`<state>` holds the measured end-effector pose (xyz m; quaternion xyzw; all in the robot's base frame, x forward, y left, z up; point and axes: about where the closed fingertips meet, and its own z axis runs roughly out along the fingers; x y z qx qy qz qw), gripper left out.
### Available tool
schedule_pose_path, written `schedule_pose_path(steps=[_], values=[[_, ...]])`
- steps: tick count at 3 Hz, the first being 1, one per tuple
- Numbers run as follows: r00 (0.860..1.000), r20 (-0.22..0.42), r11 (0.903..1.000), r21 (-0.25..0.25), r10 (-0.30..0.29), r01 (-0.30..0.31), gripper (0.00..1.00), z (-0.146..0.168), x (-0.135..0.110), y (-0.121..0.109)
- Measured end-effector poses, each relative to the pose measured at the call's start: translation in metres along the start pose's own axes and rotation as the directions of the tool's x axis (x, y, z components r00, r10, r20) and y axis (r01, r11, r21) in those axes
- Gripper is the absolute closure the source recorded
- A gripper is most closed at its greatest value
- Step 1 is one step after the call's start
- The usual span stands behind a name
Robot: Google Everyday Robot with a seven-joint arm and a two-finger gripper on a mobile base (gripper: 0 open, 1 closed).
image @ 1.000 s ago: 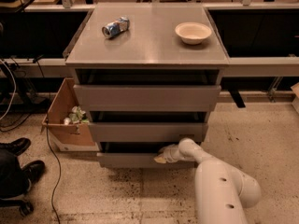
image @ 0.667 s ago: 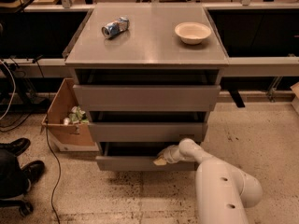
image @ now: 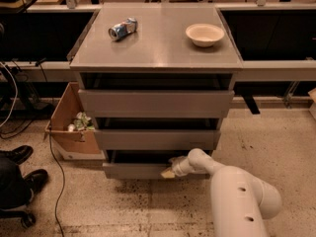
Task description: Open bottom drawer
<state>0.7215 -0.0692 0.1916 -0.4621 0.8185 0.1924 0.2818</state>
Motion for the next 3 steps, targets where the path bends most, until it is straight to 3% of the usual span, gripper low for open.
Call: schedule_pose_path(steps=[1,2,3], values=[[0.997,-0.062,0.998,-0.025,0.056,-0.058,0.01,-0.027,0.03,0.03],[0.989,-0.123,0.9913,-0.097,0.076,-0.089,1.0,-0.031,0.056,0.079],[0.989,-0.123,0.9913,-0.097,0.076,-0.089,1.0,-0.035,0.052,0.079]])
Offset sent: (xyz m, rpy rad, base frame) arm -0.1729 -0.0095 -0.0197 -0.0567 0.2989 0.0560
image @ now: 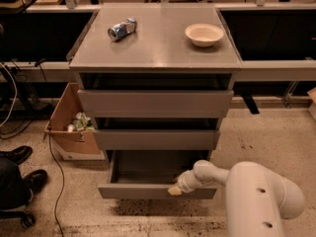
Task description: Open bottom drawer
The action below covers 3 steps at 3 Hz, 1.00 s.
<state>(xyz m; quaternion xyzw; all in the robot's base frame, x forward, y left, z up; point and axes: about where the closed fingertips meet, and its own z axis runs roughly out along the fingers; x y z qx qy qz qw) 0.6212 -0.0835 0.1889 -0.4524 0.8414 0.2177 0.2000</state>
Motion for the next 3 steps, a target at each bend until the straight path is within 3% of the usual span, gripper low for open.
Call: schedule_pose_path(steps=[1,2,3], values=[[0.999,-0.033,0.9996,-0.029,0.003,-0.004,1.0,0.0,0.012,0.021],[0.997,-0.072,0.9987,-0.051,0.005,-0.009,0.82,-0.008,0.02,0.041],[0.996,-0.089,0.9985,-0.054,0.004,-0.009,0.5,-0.019,0.014,0.043]])
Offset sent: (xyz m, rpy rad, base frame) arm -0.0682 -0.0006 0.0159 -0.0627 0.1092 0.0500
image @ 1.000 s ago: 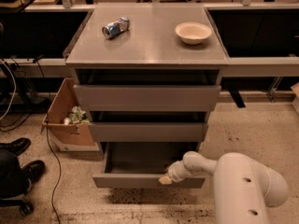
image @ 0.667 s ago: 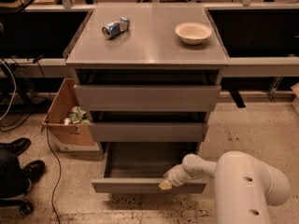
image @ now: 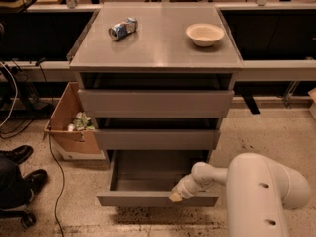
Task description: Open bottom drawer
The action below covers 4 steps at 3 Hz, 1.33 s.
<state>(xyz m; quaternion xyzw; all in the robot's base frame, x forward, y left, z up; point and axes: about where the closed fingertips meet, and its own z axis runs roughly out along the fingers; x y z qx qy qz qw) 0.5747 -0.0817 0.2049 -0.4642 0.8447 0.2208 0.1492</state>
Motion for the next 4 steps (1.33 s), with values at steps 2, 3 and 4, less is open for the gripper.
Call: schedule_pose_path(steps=[2,3,4], values=[[1.0,-0.005,0.9994,0.032,-0.015,0.015,0.05,-0.038,-0.035,-0.026],[1.0,0.004,0.999,0.04,-0.021,0.021,1.0,-0.051,-0.055,-0.049],[1.0,0.016,0.9995,0.031,-0.008,0.007,1.0,-0.047,-0.063,-0.068]])
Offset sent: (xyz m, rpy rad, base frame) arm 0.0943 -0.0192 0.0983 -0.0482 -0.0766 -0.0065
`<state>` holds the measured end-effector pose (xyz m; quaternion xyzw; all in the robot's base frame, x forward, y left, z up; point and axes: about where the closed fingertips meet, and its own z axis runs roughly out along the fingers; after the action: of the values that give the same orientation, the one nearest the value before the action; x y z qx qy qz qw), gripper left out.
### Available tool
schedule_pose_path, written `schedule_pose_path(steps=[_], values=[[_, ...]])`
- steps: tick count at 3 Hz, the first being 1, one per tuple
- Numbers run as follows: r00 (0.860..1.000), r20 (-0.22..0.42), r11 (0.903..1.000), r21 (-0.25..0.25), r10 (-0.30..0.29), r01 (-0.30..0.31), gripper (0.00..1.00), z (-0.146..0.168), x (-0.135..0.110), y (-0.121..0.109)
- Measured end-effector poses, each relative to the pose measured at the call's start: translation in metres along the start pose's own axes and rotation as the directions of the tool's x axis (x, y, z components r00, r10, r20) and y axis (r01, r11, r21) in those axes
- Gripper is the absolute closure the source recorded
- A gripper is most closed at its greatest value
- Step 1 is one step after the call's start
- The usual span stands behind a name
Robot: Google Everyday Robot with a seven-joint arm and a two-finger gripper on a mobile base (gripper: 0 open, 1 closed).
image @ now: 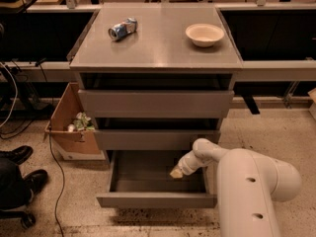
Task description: Open bottom drawer
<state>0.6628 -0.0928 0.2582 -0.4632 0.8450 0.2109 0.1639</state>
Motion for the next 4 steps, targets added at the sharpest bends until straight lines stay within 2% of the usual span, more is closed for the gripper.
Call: schedule_pose_path(steps=[1,2,4], values=[[0.999,0.015,0.9987,-0.029,0.042,-0.041,1.0,0.017,0.01,-0.009],[0.997,0.013,0.9947,-0.071,0.074,-0.073,1.0,0.04,0.031,-0.007],[0.985,0.029,0.9776,-0.131,0.17,-0.164,1.0,0.076,0.078,0.003]])
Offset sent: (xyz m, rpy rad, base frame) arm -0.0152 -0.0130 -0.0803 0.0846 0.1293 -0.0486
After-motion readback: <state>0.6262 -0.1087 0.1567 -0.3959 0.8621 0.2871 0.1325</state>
